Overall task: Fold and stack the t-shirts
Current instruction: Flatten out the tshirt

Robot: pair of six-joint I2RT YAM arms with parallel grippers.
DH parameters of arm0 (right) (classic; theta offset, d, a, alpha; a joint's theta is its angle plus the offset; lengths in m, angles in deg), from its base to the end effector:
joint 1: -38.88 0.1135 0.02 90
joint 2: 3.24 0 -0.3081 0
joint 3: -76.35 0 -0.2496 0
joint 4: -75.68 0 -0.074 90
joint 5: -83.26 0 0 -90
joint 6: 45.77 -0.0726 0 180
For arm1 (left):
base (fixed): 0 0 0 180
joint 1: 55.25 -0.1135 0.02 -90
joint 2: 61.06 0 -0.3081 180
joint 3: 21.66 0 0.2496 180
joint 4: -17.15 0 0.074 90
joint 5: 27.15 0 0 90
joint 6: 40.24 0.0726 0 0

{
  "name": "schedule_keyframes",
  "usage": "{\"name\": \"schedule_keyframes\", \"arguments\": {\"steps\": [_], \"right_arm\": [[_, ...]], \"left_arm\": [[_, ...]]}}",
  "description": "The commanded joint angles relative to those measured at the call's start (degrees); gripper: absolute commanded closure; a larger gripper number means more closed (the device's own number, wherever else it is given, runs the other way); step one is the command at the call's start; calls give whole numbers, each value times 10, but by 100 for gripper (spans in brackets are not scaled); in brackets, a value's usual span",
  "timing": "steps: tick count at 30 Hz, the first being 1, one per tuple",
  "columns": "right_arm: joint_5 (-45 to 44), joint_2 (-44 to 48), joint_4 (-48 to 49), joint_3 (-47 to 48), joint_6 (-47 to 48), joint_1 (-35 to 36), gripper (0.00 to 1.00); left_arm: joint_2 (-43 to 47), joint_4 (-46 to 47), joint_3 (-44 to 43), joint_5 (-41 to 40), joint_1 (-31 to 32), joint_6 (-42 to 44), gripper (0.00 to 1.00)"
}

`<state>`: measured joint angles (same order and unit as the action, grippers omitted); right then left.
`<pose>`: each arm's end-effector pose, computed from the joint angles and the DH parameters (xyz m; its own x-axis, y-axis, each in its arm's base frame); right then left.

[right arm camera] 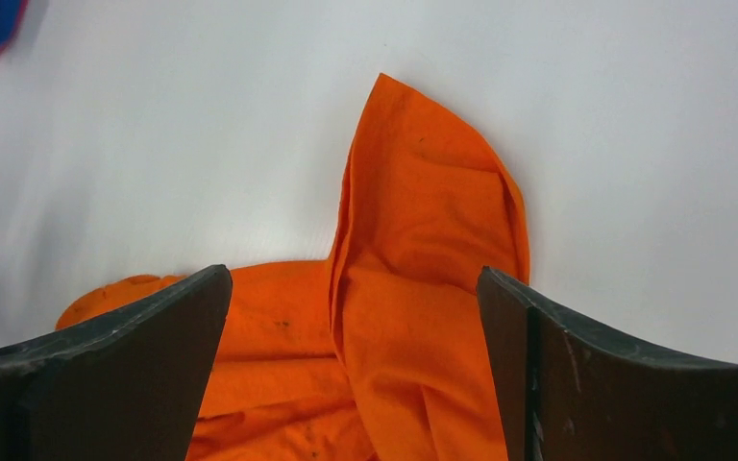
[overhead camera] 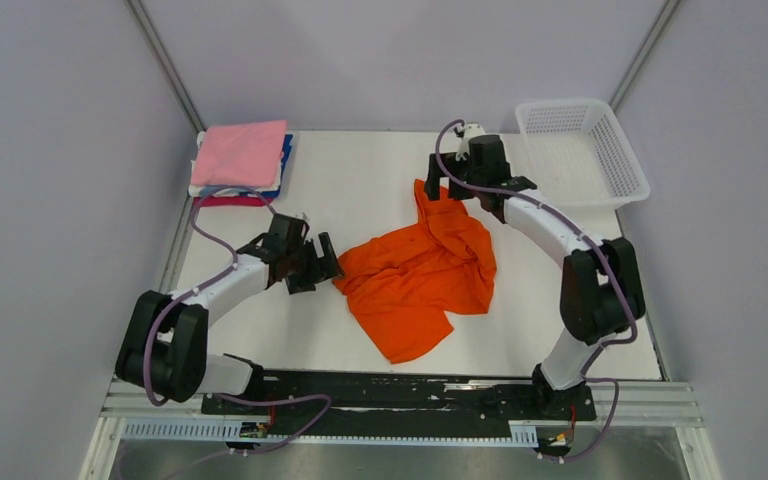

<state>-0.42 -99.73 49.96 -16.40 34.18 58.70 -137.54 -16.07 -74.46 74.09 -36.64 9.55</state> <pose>0.3933 0.1503 0.2958 -0.6044 -0.0335 -0.7960 -0.3213 0.9245 0.2051 0.2380 -0.0951 0.1912 -0.8735 -0.3740 -0.3116 -0.1965 0.8565 -0.4773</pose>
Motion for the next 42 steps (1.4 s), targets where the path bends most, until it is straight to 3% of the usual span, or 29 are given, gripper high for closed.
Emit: {"name": "schedule_keyframes", "arguments": {"steps": [1, 10, 15, 18, 19, 21, 25, 29, 32, 35, 42], "right_arm": [[-34, -79, -26, 93, 31, 17, 0], [-89, -220, -51, 193, 49, 45, 0], [-128, -274, -63, 234, 63, 60, 0], [-134, -300, -65, 255, 68, 67, 1], [-137, -309, -65, 262, 69, 69, 1], [-161, -328, -65, 277, 72, 74, 2], [-218, -367, -66, 305, 78, 82, 8], [-244, -378, -66, 303, 69, 83, 28], [-260, -373, -66, 294, 60, 83, 66], [-289, -351, -64, 282, 48, 78, 97], [-311, -202, -43, 202, 76, 49, 100]], "left_arm": [[-62, 41, -34, -7, 23, 7, 13], [-174, 38, -89, -45, 39, 18, 46], [-206, 27, -114, -52, 62, 28, 60], [-224, 12, -124, -74, 71, 26, 83], [-226, 3, -129, -80, 73, 23, 95], [-229, -10, -135, -95, 74, 21, 100], [-221, -22, -140, -106, 75, 21, 100], [-197, -32, -140, -118, 75, 15, 100], [-181, -36, -141, -134, 75, 12, 100], [-163, -51, -151, -167, 75, 8, 100], [-127, -128, -216, -265, 75, 4, 100]]}}
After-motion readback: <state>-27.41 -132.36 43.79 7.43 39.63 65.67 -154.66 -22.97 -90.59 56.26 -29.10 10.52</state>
